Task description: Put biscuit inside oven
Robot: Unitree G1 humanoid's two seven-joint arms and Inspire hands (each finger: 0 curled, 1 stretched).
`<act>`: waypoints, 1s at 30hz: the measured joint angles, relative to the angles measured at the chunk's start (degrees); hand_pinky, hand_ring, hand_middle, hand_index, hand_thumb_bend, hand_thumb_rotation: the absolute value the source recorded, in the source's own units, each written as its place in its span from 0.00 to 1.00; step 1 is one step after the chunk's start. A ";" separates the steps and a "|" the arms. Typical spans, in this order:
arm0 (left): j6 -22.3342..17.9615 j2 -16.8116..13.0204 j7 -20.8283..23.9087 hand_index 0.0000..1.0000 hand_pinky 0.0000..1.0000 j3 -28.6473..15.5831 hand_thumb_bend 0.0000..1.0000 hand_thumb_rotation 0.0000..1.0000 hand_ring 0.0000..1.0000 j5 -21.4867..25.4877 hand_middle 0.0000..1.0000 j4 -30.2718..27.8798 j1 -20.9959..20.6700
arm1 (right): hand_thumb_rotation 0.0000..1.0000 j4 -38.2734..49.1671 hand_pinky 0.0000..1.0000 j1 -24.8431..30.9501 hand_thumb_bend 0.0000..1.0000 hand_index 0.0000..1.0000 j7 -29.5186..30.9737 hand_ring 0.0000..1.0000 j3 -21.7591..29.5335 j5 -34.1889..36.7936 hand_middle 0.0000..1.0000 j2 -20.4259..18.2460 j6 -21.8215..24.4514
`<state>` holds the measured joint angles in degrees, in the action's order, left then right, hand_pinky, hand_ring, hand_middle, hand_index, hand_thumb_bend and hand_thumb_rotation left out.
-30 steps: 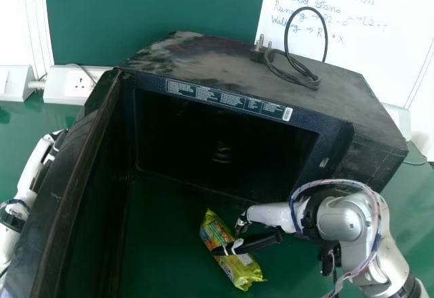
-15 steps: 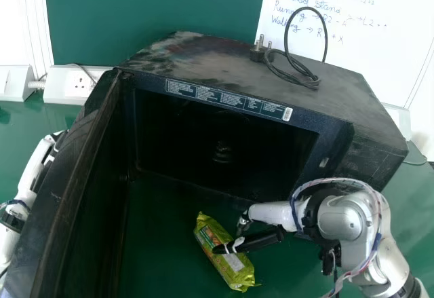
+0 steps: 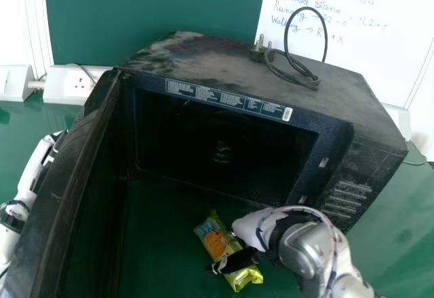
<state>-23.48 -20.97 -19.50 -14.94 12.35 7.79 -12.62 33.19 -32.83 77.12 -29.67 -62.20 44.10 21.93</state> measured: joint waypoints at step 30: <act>1.78 0.23 1.66 0.48 0.29 0.16 0.51 0.06 0.35 -1.51 0.40 -2.92 0.45 | 0.43 -0.62 0.60 7.61 0.99 0.95 4.72 0.84 3.71 -27.98 0.92 -19.16 -12.71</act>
<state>-21.70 -20.74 -17.83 -14.79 10.84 4.87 -12.17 32.56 -25.22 81.84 -25.96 -90.18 24.94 9.22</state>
